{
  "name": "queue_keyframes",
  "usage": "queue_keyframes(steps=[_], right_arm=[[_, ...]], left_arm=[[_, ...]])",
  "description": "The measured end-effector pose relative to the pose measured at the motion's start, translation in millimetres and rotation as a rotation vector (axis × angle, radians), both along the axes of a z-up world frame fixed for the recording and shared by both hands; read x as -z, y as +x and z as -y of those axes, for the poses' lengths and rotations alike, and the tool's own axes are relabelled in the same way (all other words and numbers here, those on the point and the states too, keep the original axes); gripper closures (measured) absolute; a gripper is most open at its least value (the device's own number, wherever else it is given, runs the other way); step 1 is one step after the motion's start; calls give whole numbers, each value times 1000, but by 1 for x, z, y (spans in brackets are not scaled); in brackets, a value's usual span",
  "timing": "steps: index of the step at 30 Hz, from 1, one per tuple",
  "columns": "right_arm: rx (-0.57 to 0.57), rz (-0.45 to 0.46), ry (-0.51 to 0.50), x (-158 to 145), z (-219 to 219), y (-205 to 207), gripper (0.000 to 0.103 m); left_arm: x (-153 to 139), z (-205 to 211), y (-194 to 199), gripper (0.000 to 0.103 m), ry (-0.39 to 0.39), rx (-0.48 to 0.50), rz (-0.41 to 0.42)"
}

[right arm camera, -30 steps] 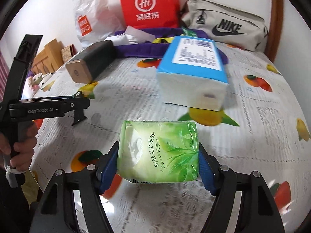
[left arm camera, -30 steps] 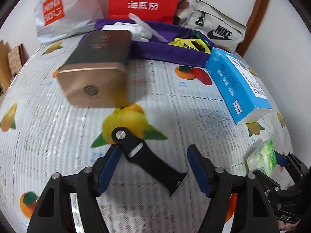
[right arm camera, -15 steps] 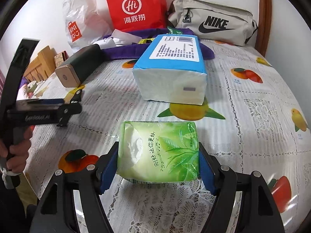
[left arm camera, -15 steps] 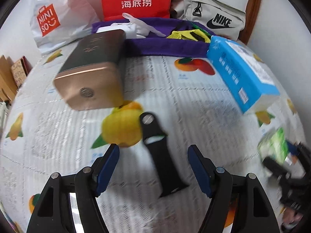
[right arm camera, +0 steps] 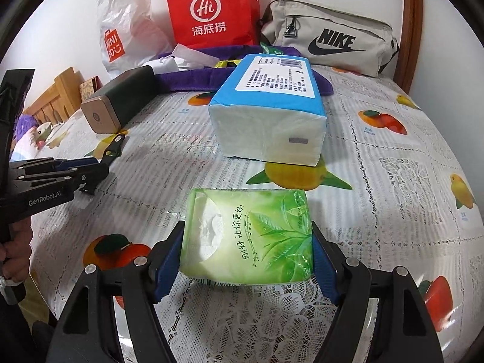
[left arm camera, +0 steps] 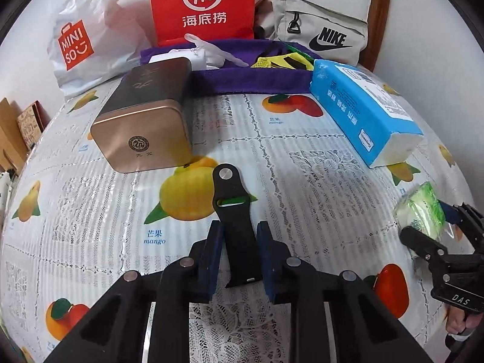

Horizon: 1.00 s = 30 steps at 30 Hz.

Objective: Organize soft objects
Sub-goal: 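Grasp the black watch strap with the left tool, then hold the black strap in the left tool and the wipe pack in the right tool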

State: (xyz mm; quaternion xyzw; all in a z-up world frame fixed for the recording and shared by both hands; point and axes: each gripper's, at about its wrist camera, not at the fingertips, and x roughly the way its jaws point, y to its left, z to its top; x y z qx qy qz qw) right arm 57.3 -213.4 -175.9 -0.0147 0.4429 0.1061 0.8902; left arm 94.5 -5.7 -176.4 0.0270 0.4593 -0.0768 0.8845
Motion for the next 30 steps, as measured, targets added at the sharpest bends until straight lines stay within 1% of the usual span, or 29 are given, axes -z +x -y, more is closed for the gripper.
queue_keyframes(steps=[2, 5, 7, 11, 13, 17, 24, 27, 30], right_arm=[[1, -1, 1, 0, -1, 1, 25], [5, -3, 11, 0, 0, 3, 25], [2, -8, 20, 1, 0, 4, 21], [-6, -14, -9, 2, -7, 6, 17], [-5, -13, -30, 3, -9, 5, 17], [-4, -26, -16, 3, -8, 6, 16], [6, -28, -27, 3, -11, 7, 15], [13, -27, -32, 3, -12, 7, 15], [19, -24, -42, 3, -13, 6, 17]], left_arm=[[0, -1, 1, 80, -13, -5, -6], [2, 0, 1, 79, -6, 1, 13], [2, 1, 1, 78, -7, -8, 22], [3, 3, 0, 78, 4, -21, 36], [3, 3, -1, 78, 6, -21, 47], [3, -1, -3, 79, -20, -28, 56], [4, 0, -4, 78, -10, -20, 65], [3, 2, -6, 81, 10, -17, 68], [3, 2, -7, 82, 6, -18, 69]])
